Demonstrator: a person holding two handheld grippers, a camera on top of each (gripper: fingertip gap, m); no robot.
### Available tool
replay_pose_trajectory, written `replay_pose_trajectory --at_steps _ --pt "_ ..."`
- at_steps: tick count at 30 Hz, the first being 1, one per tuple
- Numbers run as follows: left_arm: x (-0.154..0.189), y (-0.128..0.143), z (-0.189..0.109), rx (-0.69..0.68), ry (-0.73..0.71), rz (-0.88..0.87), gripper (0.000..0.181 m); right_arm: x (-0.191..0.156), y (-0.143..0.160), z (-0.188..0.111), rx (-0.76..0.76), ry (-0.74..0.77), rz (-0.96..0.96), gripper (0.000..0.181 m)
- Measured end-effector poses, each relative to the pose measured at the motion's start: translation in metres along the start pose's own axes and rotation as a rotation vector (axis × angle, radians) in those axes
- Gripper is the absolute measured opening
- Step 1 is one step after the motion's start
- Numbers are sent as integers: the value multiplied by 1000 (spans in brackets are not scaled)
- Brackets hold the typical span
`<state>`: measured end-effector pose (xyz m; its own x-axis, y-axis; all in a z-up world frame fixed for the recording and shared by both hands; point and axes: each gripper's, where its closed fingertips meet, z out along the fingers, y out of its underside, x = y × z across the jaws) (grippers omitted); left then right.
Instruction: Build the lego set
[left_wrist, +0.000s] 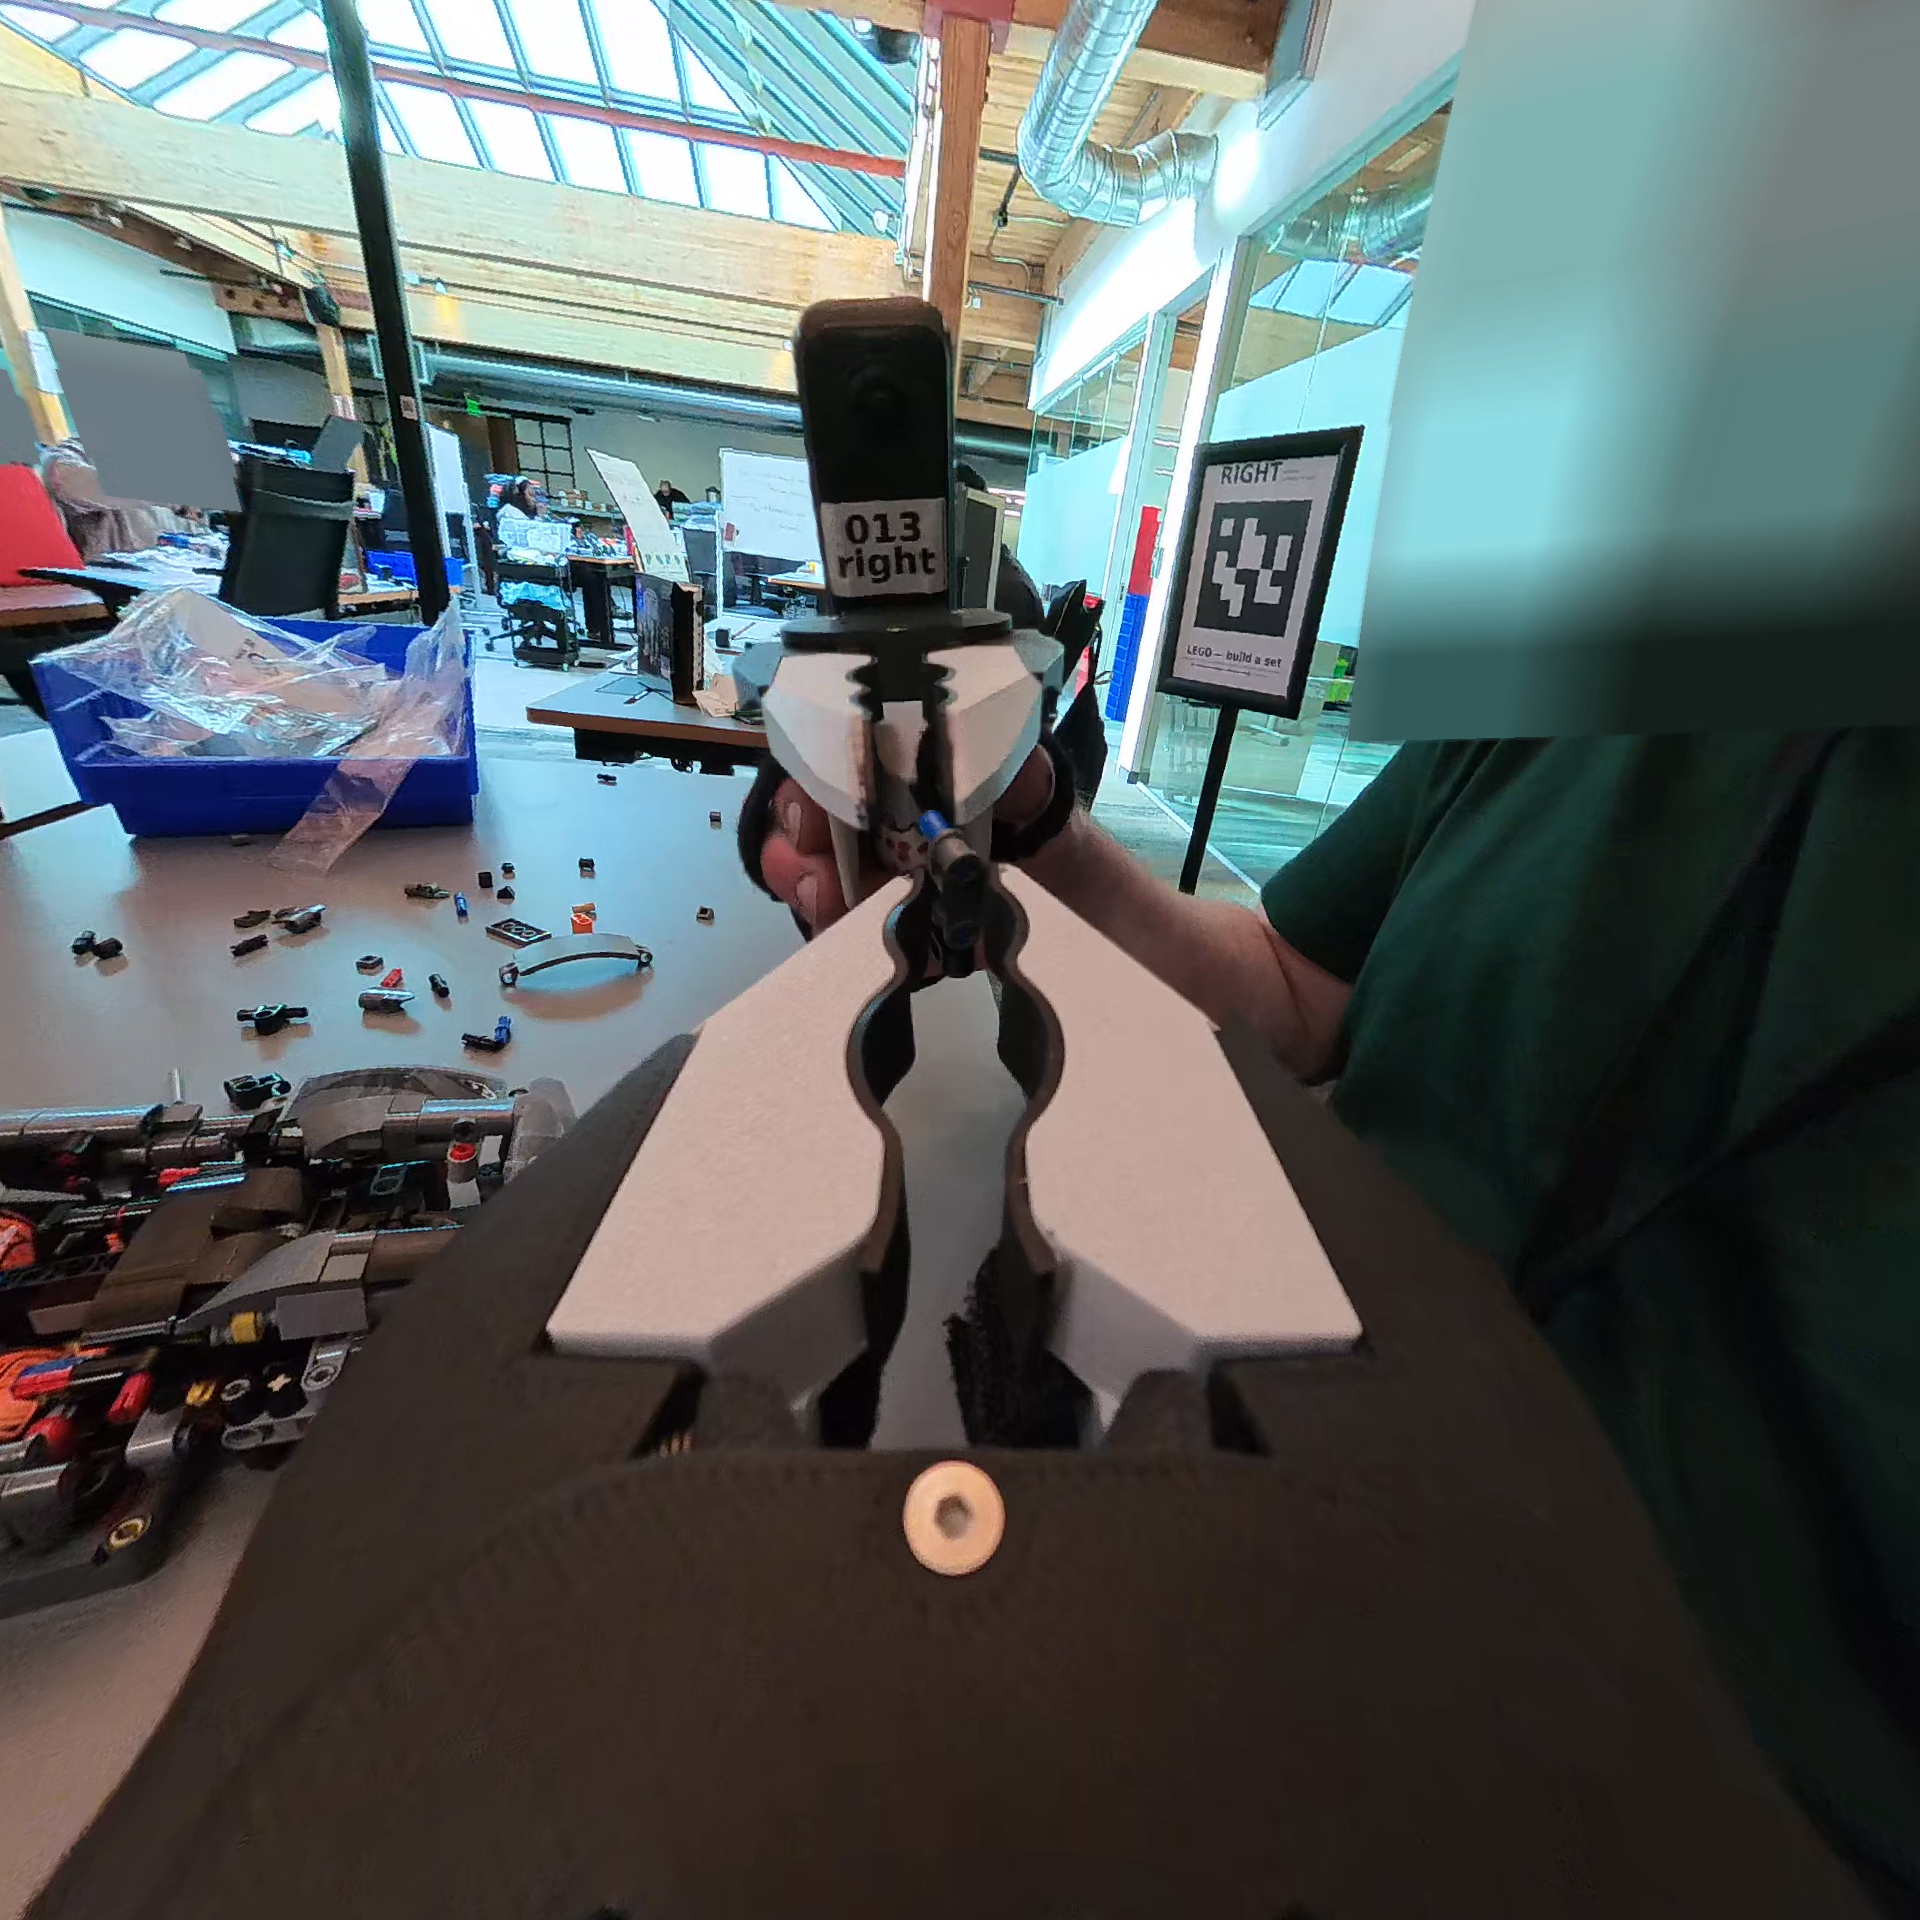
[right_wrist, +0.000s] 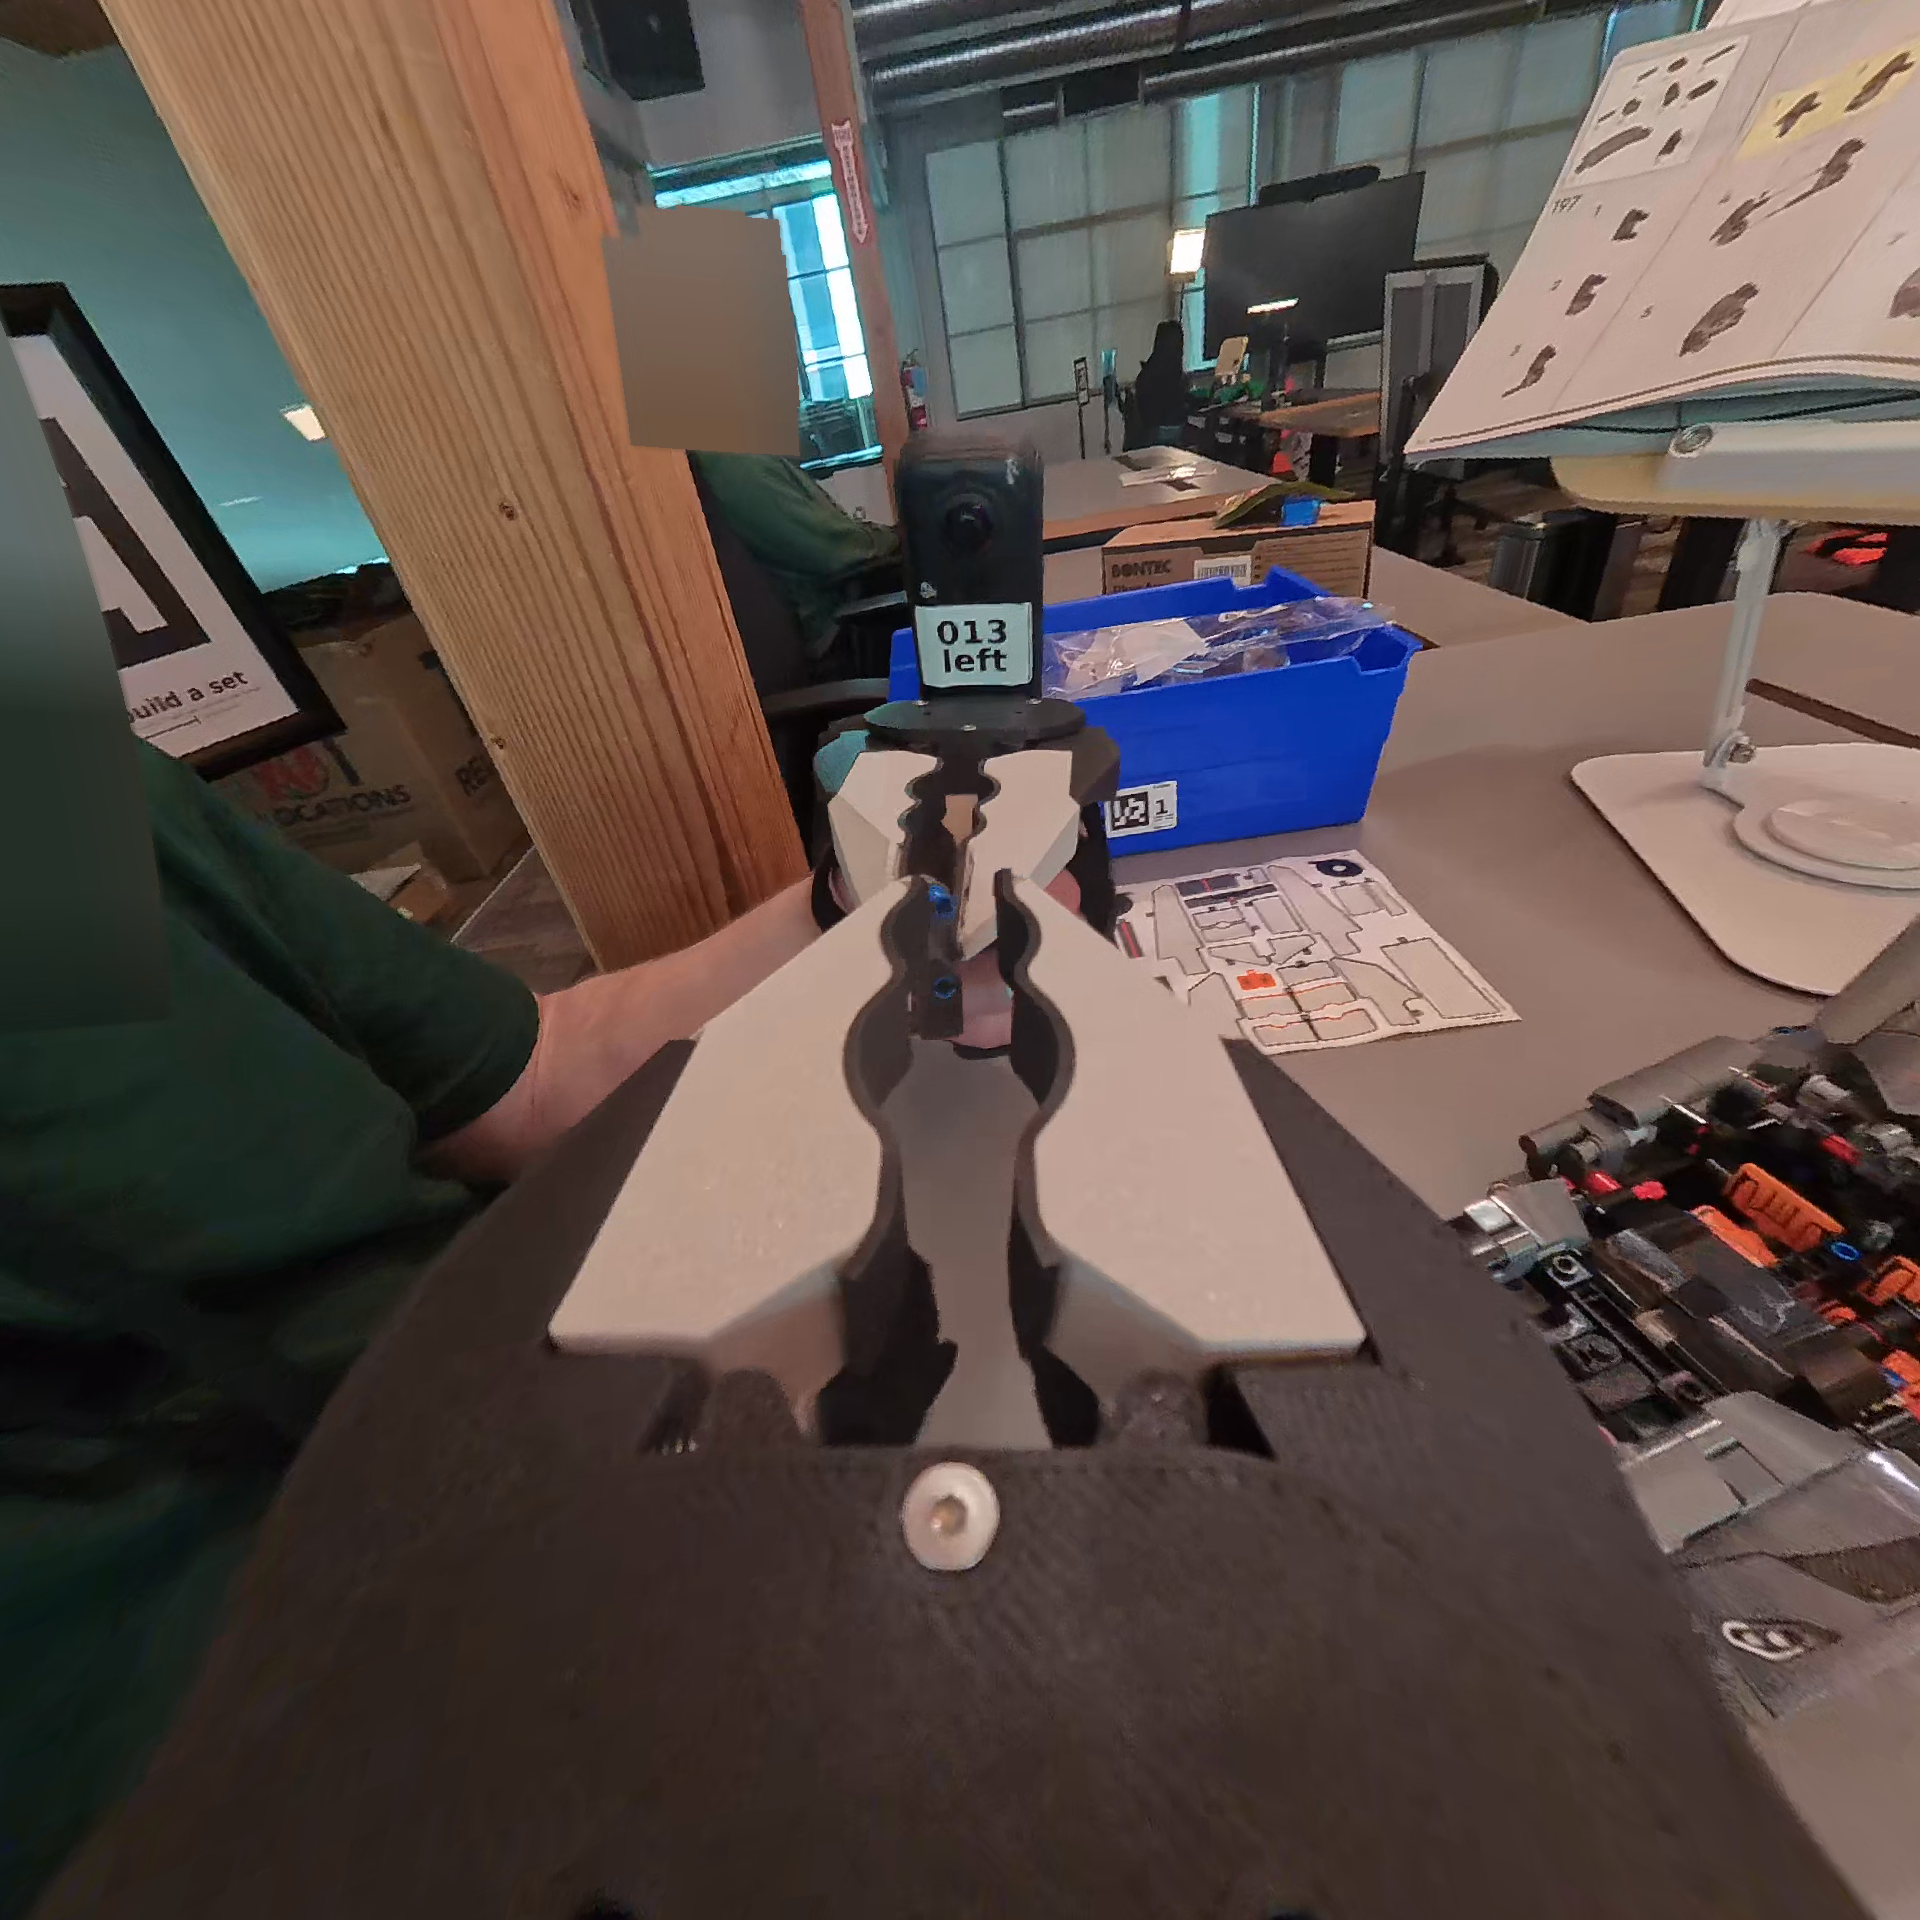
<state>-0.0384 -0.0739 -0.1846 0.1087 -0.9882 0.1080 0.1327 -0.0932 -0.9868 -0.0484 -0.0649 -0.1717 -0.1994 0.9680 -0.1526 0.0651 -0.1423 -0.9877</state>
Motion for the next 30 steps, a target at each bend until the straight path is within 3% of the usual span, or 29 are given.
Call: replay_pose_trajectory --at_steps 8,17,21,25,30 --pt "3 4 6 -23 24 -6 7 -8 5 1 -14 -96 52 2" --pt "-6 5 15 -21 -16 5 7 -2 6 -12 -8 -16 34 2" --pt "-15 5 20 -18 -70 13 15 2 6 -23 -9 42 17 2" --pt "-23 5 22 -14 -156 36 30 8 -4 -38 57 121 11 2" --pt "-20 6 31 36 -219 47 32 18 -11 -49 152 176 35 2"
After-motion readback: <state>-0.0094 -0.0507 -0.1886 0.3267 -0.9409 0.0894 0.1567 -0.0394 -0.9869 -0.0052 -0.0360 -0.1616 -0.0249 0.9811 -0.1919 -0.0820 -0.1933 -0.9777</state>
